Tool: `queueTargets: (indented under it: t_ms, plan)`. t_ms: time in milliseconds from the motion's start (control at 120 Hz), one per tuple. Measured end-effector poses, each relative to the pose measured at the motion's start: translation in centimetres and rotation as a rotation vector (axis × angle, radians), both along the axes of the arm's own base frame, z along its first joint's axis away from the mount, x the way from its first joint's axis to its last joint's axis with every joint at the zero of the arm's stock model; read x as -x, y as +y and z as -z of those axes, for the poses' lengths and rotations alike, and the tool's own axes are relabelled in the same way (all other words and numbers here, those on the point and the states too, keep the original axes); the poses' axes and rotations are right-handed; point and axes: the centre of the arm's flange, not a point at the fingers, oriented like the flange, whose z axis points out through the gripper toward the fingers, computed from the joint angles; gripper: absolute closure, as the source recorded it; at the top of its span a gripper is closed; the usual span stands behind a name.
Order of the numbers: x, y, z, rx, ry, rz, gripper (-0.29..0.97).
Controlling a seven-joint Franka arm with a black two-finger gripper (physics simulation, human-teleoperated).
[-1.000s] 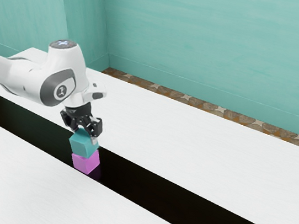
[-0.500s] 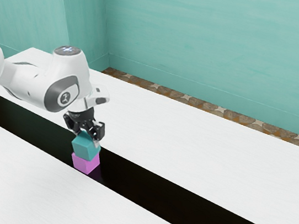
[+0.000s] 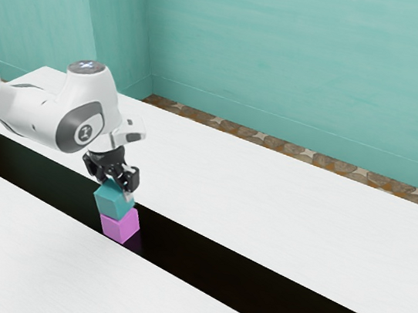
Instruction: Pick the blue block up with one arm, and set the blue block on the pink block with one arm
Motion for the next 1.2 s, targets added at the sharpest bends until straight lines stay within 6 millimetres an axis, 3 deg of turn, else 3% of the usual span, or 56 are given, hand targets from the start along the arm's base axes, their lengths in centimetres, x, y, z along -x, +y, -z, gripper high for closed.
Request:
queueTargets:
  t_ms: [567, 783, 925, 983, 1025, 1075, 1117, 1200]
  plan:
    - [0.0, -0.1, 0.3, 0.019, 0.005, 0.062, 0.3]
    - [0.0, -0.5, 0.3, 0.027, 0.006, 0.081, 0.12]
    - [0.0, -0.5, -1.5, 0.037, -0.021, 0.09, 0.07]
    - [-1.5, 0.3, -4.9, 0.037, -0.074, 0.081, 0.06]
    - [-4.2, 1.3, -11.6, 0.031, -0.16, 0.072, 0.05]
    - [-5.7, 2.8, -19.3, 0.03, -0.232, 0.054, 0.05]
    - [-5.1, 4.0, -24.6, 0.038, -0.261, 0.04, 0.04]
    - [-1.9, 6.5, -34.3, 0.047, -0.305, 0.012, 0.03]
